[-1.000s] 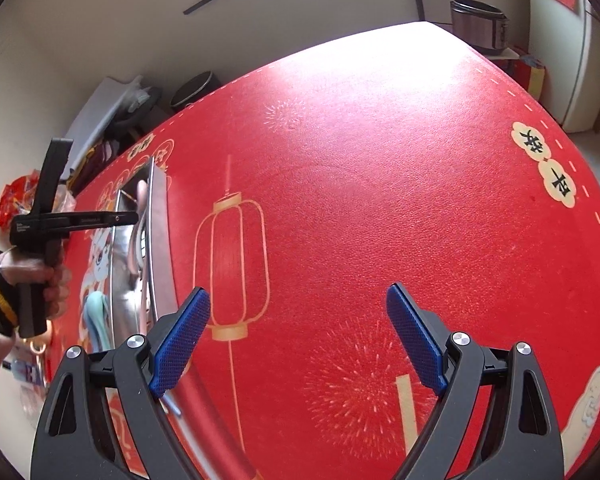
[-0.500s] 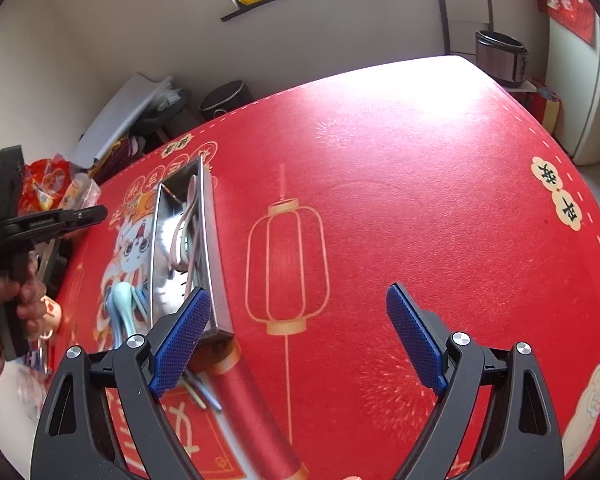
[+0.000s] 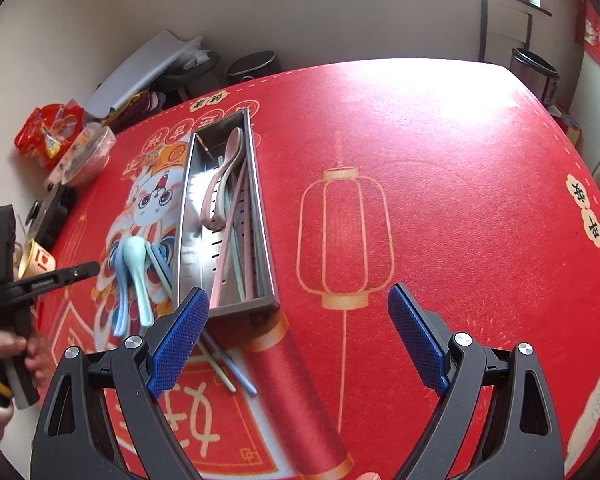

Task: Organize utensils
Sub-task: 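Move the left tool to the blue spoon and grasp its handle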

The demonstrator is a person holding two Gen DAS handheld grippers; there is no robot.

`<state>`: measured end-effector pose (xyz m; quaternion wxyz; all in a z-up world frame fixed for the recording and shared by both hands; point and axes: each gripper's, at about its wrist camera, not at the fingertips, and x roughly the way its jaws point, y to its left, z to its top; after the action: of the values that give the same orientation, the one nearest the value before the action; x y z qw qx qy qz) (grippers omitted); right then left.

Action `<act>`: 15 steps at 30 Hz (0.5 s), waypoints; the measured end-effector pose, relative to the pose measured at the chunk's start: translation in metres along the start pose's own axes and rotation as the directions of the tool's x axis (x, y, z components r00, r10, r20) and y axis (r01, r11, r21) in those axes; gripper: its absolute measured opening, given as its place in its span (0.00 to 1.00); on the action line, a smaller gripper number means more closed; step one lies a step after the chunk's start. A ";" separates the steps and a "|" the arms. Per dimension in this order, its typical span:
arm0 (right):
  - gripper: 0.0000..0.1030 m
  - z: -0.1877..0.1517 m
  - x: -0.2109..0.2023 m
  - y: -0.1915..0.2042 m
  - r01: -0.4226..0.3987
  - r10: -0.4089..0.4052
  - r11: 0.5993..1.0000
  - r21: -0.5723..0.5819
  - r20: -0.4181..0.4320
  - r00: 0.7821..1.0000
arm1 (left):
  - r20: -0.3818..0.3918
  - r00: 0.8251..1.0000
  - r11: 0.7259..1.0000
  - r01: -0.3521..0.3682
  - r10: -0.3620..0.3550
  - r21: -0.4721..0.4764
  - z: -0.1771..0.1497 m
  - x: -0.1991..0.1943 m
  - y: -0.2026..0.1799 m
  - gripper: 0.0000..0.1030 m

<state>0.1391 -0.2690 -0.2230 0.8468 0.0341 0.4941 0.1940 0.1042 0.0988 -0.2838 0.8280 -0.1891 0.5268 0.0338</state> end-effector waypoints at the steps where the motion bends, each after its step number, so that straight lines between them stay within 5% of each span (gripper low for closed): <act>1: 0.85 -0.001 0.000 0.002 0.004 -0.004 1.000 -0.009 -0.003 1.000 | 0.000 1.000 1.000 -0.003 0.003 -0.015 -0.003 0.006 0.003 0.23; 6: 0.85 -0.005 -0.001 0.007 0.024 -0.024 0.999 -0.036 -0.018 1.000 | 0.032 0.999 0.995 0.033 -0.030 -0.092 -0.008 0.027 0.016 0.23; 15: 0.85 -0.005 -0.007 0.001 0.066 -0.066 0.997 -0.034 -0.019 0.998 | 0.035 0.995 0.994 0.092 -0.090 -0.058 0.001 0.037 0.012 0.23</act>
<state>0.1319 -0.2711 -0.2198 0.8482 0.0019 0.5001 0.1744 0.1182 0.1052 -0.3191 0.8311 -0.2369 0.5030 0.0145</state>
